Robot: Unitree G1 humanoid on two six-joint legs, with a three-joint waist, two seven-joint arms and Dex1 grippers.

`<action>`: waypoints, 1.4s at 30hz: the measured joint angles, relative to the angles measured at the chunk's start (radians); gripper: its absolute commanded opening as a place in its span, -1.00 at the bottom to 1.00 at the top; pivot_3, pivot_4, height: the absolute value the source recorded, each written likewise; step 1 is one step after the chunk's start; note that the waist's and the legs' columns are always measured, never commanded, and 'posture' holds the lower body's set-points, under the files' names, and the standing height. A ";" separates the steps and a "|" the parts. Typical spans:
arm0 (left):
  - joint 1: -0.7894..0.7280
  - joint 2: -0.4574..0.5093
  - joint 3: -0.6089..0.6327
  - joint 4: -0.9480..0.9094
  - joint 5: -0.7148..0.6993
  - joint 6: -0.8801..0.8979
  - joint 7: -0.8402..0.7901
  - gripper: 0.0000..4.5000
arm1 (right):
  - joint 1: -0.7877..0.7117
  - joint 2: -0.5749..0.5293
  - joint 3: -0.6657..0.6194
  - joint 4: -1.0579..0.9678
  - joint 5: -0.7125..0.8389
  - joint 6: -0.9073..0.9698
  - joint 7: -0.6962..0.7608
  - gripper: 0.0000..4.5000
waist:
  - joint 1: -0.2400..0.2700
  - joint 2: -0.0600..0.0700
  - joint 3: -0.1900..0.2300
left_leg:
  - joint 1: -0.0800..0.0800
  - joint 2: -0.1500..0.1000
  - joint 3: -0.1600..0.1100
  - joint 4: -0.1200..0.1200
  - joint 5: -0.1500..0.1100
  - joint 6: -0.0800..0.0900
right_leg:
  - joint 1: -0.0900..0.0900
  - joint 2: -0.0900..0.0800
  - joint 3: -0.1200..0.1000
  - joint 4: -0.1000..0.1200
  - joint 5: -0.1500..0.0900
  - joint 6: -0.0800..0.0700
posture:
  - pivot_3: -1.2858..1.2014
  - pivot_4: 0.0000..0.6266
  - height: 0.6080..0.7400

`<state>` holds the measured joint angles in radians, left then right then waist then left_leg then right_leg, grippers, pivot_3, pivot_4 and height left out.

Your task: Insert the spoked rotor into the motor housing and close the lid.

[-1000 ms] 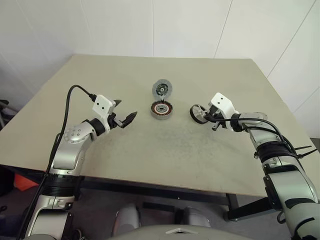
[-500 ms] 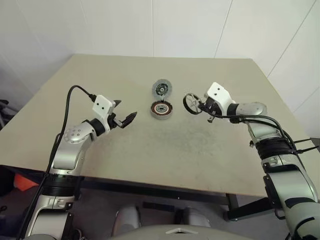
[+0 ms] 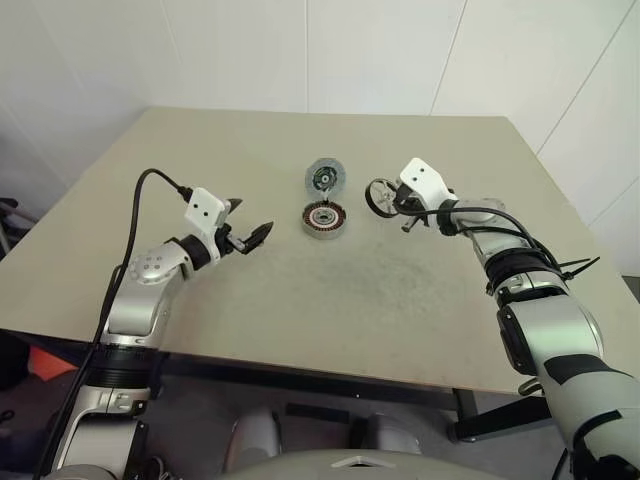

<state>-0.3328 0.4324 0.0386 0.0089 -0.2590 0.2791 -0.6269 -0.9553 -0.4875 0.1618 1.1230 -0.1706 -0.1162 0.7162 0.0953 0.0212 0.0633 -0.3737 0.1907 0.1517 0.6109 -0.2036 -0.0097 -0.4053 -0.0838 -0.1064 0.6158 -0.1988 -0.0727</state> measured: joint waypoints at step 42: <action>0.013 -0.002 0.000 0.014 0.000 -0.010 -0.002 1.00 | 0.234 -0.289 -0.019 -0.499 0.019 0.127 0.282 -0.11 | 0.001 0.000 0.000 | 0.000 0.000 0.000 0.003 0.000 0.001 | -0.001 0.000 0.000 0.003 -0.001 0.001 | 0.03 -1.00 1.00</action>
<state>-0.3199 0.4300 0.0384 0.0233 -0.2585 0.2692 -0.6287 -0.7215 -0.7766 0.1426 0.6236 -0.1514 0.0110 0.9979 0.0965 0.0214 0.0635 -0.3742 0.1907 0.1521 0.6139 -0.2036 -0.0091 -0.4064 -0.0840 -0.1063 0.6186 -0.1994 -0.0714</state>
